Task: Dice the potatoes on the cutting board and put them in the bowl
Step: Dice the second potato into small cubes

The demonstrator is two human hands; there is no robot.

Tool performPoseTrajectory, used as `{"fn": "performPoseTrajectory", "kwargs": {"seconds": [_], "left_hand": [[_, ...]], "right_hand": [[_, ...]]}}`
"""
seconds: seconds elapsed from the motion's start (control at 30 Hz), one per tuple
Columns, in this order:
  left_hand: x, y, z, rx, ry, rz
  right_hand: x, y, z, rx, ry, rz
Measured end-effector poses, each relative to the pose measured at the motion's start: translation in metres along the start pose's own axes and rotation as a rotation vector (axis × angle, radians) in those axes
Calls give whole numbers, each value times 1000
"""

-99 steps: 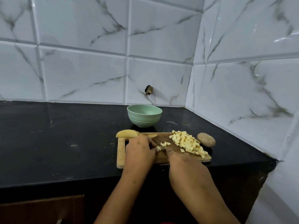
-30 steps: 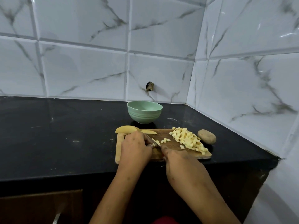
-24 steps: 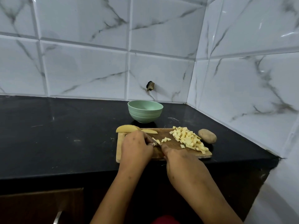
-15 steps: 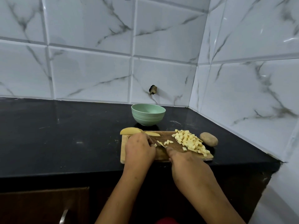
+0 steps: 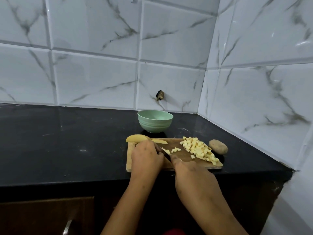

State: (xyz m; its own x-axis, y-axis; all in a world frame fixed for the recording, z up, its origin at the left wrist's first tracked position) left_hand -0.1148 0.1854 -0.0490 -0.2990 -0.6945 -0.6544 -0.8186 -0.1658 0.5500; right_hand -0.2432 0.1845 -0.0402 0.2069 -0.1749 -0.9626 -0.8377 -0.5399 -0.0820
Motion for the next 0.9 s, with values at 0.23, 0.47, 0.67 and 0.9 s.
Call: {"fn": "performPoseTrajectory", "kwargs": {"seconds": [0.23, 0.47, 0.67, 0.9], "left_hand": [[3, -3, -1, -13, 4, -20], [-4, -7, -8, -64, -55, 8], [-7, -5, -7, 6, -111, -37], [0, 12, -13, 82, -324, 53]], "right_hand": [[-1, -4, -5, 27, -84, 19], [-5, 9, 2, 12, -77, -44], [-7, 51, -18, 115, -278, -664], [-10, 66, -24, 210, -252, -809]]}}
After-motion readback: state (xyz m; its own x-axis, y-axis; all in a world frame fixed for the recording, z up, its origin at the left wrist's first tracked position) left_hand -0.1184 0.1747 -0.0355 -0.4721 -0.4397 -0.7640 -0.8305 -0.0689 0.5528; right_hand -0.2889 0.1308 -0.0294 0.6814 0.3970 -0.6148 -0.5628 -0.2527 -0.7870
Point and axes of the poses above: each hand's wrist, its own z-axis away from the middle knuckle, its own x-axis out of the palm, y = z × x, the point moved 2 cm from there along -z, towards the middle knuckle, and after that the axes turned 7 degrees about x, right-handed, at the moved point
